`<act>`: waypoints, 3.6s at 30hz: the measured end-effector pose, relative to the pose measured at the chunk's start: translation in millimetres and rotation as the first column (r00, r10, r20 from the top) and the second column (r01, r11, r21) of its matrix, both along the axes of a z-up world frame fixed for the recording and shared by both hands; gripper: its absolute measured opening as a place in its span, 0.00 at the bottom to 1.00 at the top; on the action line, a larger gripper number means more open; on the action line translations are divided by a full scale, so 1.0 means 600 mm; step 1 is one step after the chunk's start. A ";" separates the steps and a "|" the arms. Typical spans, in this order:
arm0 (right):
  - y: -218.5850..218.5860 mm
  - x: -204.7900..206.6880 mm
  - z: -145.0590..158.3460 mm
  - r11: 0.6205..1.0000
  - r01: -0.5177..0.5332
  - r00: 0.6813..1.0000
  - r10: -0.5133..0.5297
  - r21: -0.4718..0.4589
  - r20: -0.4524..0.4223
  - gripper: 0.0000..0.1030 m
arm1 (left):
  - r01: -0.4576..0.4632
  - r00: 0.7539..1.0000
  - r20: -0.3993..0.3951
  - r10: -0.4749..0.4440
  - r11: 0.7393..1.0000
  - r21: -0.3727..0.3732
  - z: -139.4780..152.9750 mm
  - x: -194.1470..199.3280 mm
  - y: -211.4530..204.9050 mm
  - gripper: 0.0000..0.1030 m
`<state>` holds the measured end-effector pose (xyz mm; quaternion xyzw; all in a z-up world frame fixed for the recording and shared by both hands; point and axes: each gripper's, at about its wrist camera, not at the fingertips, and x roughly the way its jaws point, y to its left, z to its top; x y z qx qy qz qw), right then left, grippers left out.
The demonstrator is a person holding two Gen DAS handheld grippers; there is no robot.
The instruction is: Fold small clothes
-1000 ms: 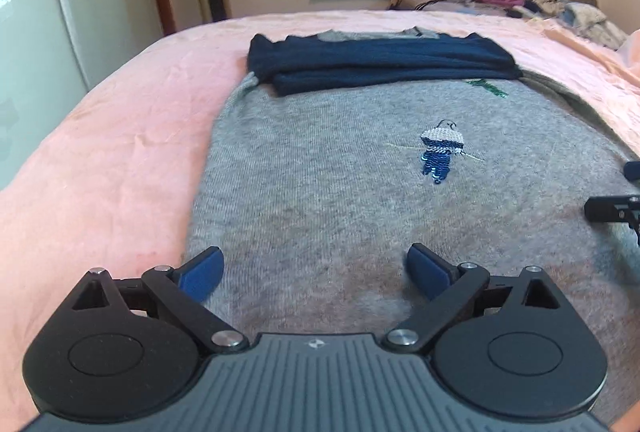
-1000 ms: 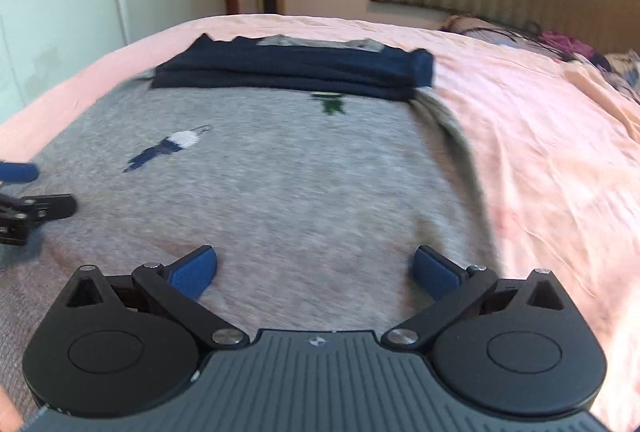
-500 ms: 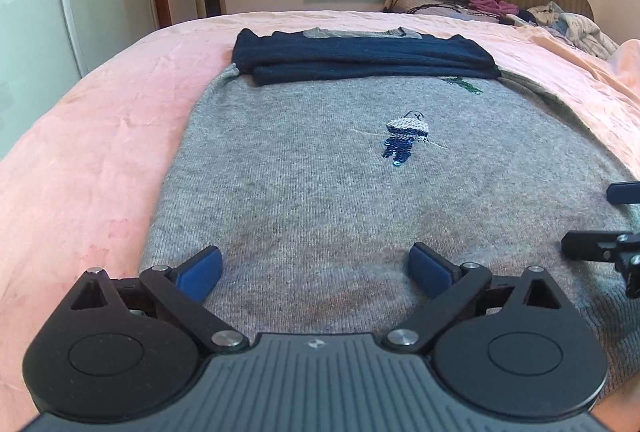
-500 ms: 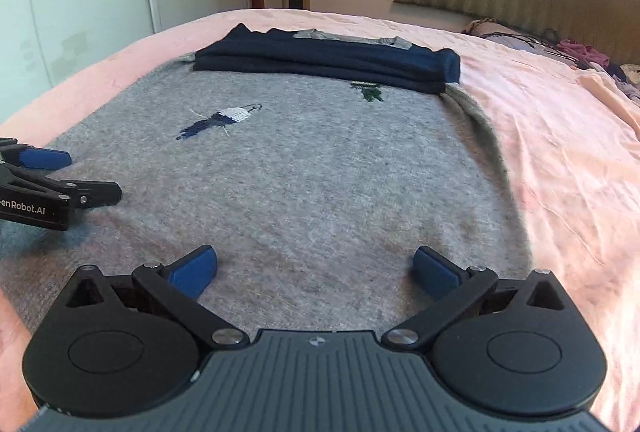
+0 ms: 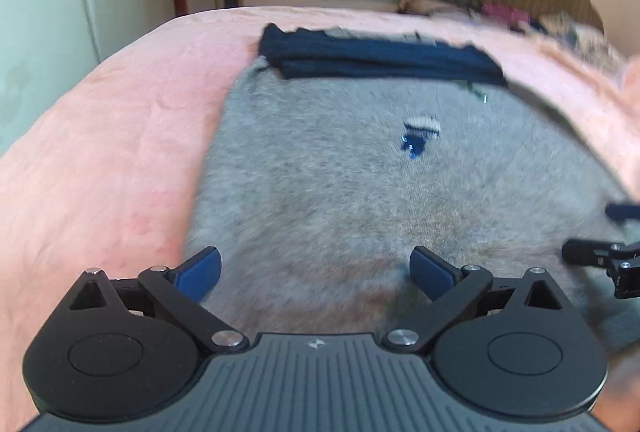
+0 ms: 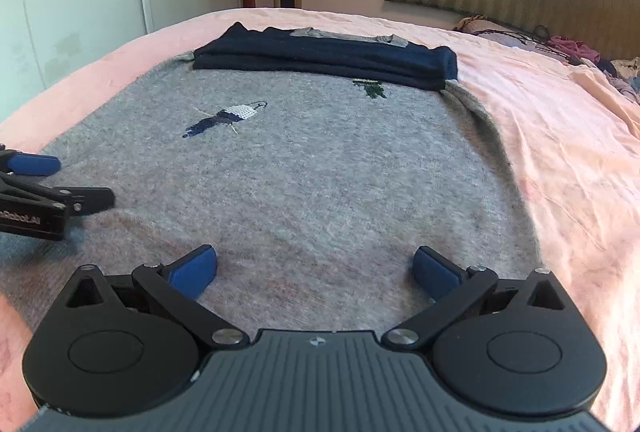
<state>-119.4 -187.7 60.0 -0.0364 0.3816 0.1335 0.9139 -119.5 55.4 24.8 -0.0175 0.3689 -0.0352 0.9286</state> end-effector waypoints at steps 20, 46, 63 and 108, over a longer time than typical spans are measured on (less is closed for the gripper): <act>-0.264 -0.068 -0.004 0.694 0.255 0.894 0.097 0.673 -0.438 0.91 | -0.144 0.941 -0.300 -0.155 0.621 -0.770 -0.063 -0.010 0.176 0.43; -0.275 0.155 0.087 0.596 0.115 0.987 0.022 0.795 -0.159 0.11 | 0.036 0.997 -0.030 -0.077 0.728 -0.684 0.106 0.271 0.186 0.08; -0.301 0.646 -0.069 0.442 0.466 0.880 -0.326 0.766 -0.346 0.87 | -0.190 0.982 -0.117 0.149 0.800 -0.569 0.028 0.724 0.145 0.62; -0.290 0.148 -0.036 0.563 0.344 0.938 -0.175 0.751 -0.298 0.12 | -0.135 0.989 -0.131 0.070 0.795 -0.591 -0.016 0.167 0.174 0.04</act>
